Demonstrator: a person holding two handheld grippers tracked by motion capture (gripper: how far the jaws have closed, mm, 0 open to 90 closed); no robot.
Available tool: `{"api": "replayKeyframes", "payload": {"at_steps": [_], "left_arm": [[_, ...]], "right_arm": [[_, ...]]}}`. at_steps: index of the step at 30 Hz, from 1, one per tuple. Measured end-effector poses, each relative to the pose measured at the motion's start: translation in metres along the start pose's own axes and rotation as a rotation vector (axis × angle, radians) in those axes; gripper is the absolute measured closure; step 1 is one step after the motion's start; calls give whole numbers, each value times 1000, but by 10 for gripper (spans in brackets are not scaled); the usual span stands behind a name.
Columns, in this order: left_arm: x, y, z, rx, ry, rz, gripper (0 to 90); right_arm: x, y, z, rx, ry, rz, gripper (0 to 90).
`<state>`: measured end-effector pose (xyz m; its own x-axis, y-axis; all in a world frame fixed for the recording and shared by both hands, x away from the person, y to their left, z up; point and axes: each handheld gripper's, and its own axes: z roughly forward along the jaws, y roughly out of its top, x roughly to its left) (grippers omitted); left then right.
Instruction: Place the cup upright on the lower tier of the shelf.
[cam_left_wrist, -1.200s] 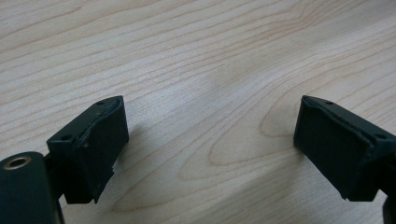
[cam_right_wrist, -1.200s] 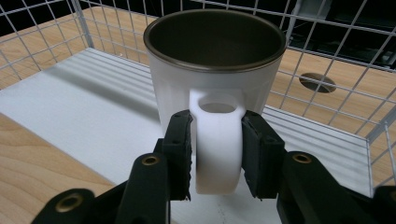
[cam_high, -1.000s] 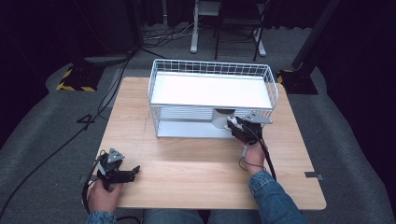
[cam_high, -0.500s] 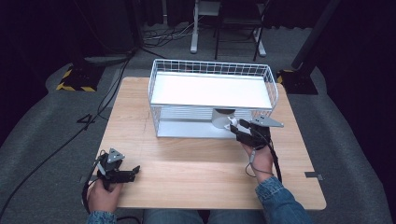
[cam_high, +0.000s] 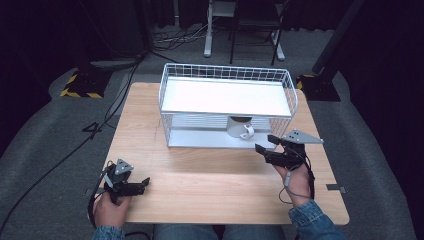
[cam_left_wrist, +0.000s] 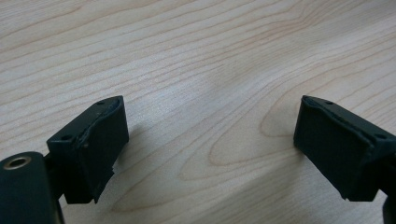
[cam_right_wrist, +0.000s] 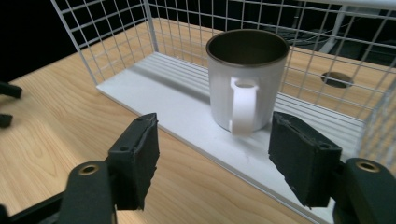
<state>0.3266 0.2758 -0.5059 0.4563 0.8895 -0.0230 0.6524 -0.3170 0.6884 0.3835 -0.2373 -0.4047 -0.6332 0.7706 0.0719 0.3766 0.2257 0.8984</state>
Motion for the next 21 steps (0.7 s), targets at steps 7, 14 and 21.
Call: {"api": "replayKeyframes", "payload": {"at_steps": [7, 14, 21], "left_arm": [[0, 1, 1, -1, 2, -7, 105], [0, 1, 1, -1, 2, -6, 105], [0, 1, 1, 0, 2, -4, 105]], "right_arm": [[-4, -9, -22, 37, -8, -23, 247], [-20, -22, -48, 73, -37, 7, 197], [-29, -31, -60, 119, -52, 11, 167]]}}
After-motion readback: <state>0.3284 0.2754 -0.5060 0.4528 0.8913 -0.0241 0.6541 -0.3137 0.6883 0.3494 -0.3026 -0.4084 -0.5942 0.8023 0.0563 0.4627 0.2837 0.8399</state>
